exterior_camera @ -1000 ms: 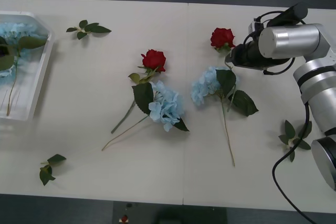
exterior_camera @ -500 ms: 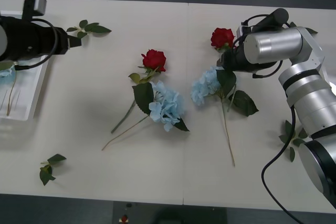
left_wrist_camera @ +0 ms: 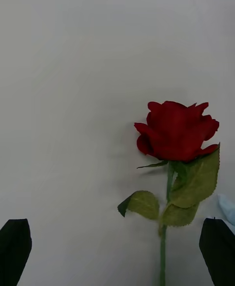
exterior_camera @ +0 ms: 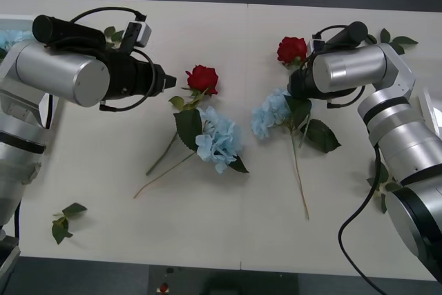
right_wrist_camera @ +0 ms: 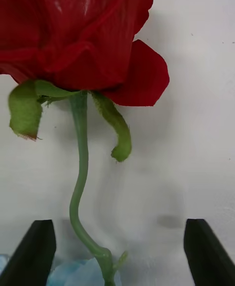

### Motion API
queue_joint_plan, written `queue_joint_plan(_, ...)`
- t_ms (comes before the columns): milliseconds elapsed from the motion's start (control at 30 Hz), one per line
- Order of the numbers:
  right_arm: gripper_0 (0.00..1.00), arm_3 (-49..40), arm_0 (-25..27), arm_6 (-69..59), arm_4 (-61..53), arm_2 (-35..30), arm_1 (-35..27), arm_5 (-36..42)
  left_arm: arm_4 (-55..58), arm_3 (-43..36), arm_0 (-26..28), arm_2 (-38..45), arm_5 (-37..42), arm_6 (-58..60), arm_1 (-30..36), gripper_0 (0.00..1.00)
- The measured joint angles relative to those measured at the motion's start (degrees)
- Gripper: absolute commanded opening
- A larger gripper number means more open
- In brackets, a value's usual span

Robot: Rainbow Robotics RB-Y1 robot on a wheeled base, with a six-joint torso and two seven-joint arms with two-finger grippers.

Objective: Put the red flowers into the right box and the blue flowers into the left box

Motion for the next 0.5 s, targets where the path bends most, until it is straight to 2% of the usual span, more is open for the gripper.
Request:
queue_joint_plan(33, 0.06, 0.00, 0.00, 0.00, 0.00, 0.09, 0.00, 0.00, -0.38, 0.00, 0.00, -0.93, -0.40, 0.15, 0.00, 1.00)
queue_joint_plan(100, 0.00, 0.00, 0.00, 0.00, 0.00, 0.33, 0.00, 0.00, -0.79, 0.00, 0.00, -2.83, -0.87, 0.36, 0.00, 1.00)
queue_joint_plan(267, 0.00, 0.00, 0.00, 0.00, -0.01, 0.52, 0.00, 0.00, -2.12, 0.70, 0.00, -7.49, -3.31, 0.46, -0.05, 1.00)
queue_joint_plan(500, 0.00, -0.05, 0.00, 0.00, -0.04, 0.39, -0.01, 0.15, -3.57, 8.66, -0.02, -13.65, -14.64, 0.65, -1.77, 1.00)
